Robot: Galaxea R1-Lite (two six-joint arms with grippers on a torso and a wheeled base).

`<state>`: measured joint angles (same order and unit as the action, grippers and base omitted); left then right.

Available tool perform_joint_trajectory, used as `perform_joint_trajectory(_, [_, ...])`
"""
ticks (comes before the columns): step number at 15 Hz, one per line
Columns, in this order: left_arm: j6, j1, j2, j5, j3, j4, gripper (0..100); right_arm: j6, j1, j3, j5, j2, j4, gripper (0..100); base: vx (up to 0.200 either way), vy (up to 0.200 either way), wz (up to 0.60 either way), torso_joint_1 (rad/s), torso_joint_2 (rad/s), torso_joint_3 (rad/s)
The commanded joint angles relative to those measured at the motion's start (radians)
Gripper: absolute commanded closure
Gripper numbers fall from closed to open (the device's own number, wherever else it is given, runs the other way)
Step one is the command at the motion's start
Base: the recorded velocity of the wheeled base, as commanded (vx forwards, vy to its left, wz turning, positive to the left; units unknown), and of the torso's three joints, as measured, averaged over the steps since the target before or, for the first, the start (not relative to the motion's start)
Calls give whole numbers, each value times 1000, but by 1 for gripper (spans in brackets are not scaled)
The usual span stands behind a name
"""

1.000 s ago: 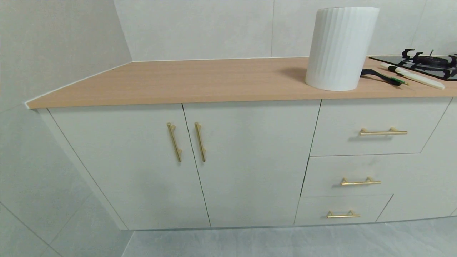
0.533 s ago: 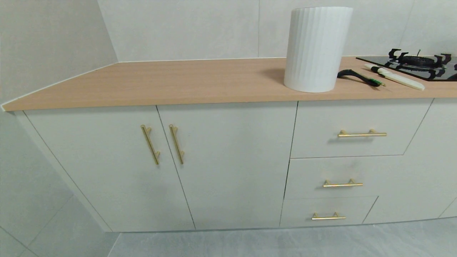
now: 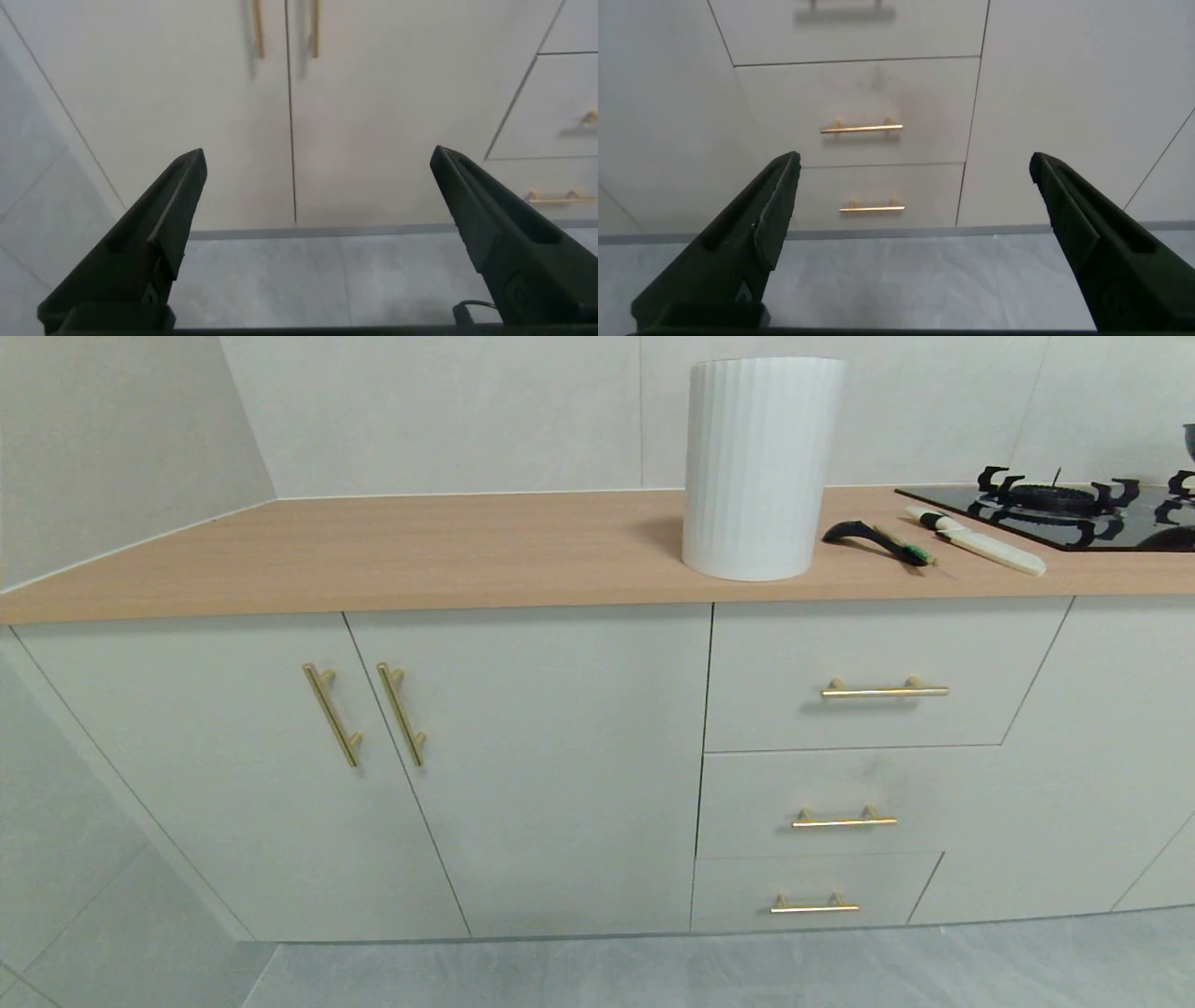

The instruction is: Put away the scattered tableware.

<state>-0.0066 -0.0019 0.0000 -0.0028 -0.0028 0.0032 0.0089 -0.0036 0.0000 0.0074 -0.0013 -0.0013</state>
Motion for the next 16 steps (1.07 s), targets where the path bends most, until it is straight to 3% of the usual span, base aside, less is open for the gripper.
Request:
perform_joint_trajectory(1, [0, 2, 2, 0, 0, 0, 0, 0, 1, 0, 0, 1, 0, 0, 0, 0, 0, 0, 0, 0])
perform_joint_trajectory(13, [4, 2, 0, 0, 0, 0, 0, -6, 1, 0, -1, 1, 0, 0, 0, 0, 0, 0, 0, 0])
perform_joint_trajectory(16, [4, 0, 0, 0, 1, 0, 0, 20, 11, -117, 26, 26, -19, 0, 0, 0, 0, 0, 0, 0])
